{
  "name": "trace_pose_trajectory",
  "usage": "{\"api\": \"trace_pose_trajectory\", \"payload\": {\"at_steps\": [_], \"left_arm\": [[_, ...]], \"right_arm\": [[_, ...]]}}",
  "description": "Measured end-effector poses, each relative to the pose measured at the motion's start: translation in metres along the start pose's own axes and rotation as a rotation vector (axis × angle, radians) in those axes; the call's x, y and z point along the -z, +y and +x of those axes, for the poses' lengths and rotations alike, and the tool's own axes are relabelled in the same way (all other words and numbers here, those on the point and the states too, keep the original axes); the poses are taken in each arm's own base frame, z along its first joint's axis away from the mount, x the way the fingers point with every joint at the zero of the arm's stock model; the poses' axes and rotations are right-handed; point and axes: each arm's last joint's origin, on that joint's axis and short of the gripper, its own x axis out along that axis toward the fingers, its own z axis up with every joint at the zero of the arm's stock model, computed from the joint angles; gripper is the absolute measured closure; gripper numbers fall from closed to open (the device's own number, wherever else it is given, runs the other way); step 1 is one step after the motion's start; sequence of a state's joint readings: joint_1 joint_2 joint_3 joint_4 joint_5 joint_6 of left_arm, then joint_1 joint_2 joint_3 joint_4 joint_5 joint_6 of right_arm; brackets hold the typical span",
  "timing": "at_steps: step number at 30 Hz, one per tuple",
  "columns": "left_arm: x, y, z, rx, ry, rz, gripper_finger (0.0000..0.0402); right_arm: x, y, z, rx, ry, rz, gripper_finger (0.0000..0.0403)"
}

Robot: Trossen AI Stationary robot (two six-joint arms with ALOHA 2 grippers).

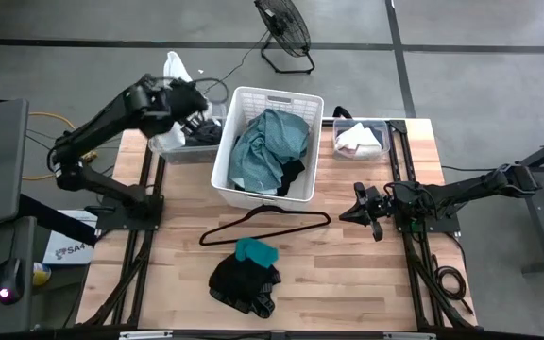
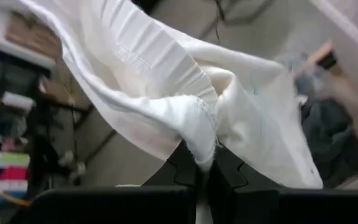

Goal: Pick & Place Cloths
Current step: Put the white boxer short into the left transparent bin

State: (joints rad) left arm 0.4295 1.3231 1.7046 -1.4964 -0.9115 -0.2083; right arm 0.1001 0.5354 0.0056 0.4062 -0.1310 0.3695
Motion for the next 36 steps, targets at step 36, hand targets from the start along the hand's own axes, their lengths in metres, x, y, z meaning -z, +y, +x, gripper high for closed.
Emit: {"api": "trace_pose_trajectory", "payload": {"at_steps": [36], "left_arm": [[-0.022, -0.017, 0.165, 0.525, 0.448, -0.054, 0.0396]], "right_arm": [[0.0, 0.0, 0.0, 0.0, 0.0, 0.0, 0.04]]}}
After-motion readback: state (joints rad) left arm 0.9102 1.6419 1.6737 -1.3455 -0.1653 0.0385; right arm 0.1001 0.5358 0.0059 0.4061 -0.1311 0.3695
